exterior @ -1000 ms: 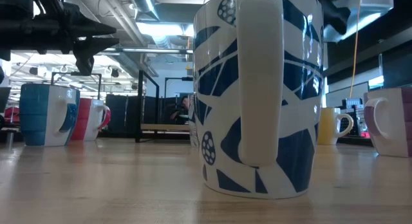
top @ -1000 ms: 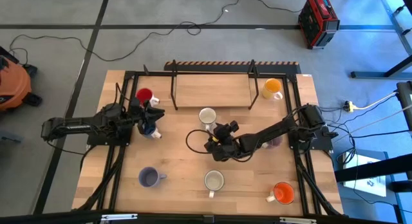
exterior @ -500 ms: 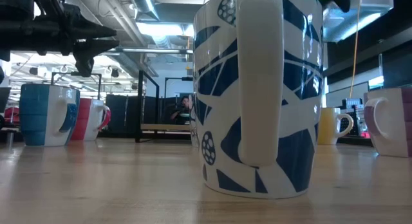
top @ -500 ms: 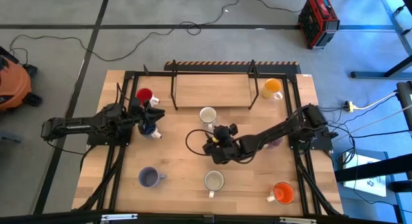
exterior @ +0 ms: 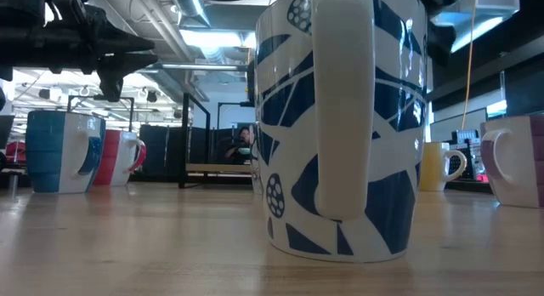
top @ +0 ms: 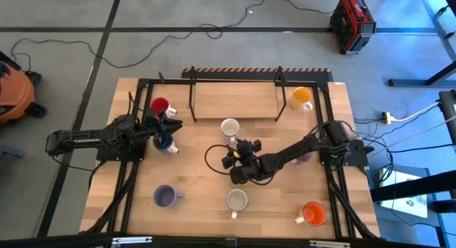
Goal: Place coffee mugs
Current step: Put the top blue patterned mug on the shelf
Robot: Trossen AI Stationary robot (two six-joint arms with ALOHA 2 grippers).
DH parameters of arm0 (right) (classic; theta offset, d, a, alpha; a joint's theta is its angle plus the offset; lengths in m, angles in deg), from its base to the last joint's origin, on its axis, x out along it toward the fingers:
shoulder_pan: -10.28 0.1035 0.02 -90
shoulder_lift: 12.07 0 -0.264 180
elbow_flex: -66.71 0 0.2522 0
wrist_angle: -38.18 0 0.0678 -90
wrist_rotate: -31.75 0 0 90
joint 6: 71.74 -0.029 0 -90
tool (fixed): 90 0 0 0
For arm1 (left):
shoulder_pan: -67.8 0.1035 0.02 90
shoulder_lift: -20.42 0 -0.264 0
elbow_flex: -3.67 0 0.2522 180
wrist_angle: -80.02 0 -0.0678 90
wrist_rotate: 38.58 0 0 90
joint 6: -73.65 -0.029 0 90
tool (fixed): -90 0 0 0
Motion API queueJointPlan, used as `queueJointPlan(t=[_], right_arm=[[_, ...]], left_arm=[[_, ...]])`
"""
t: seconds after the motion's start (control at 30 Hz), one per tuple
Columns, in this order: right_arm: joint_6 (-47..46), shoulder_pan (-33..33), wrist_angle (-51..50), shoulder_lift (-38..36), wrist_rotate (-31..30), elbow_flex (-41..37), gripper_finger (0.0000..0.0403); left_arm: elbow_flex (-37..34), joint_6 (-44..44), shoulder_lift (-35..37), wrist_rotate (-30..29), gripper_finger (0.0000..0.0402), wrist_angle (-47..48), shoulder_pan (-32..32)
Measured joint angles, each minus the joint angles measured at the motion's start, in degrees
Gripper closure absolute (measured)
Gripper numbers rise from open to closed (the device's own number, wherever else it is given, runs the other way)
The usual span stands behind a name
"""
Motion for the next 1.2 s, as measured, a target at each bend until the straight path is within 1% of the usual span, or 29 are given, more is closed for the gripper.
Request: queueJointPlan(t=[0.2, 0.4, 0.67, 1.1, 1.2], right_arm=[[1.73, -1.74, 0.21, 0.2, 0.86, 0.0, 0.0223], [3.64, -2.72, 0.25, 0.2, 2.82, 0.0, 0.0262], [4.74, -3.49, -0.54, 0.2, 4.16, 0.01, 0.0364], [5.4, -3.71, -0.54, 0.2, 5.43, 0.02, 0.0365], [7.01, -3.71, -0.29, 0.2, 6.28, 0.02, 0.0365]], left_arm=[[0.0, -0.8, 0.0, 0.01, 0.0299, 0.02, 0.0], [0.0, -1.29, 0.0, -0.01, 0.0299, 0.02, 0.0], [0.0, -1.31, 0.0, -0.04, 0.0299, 0.02, 0.0], [0.0, -1.36, 0.0, -0.04, 0.0299, 0.02, 0.0], [0.0, -1.36, 0.0, -0.04, 0.0299, 0.02, 0.0]])
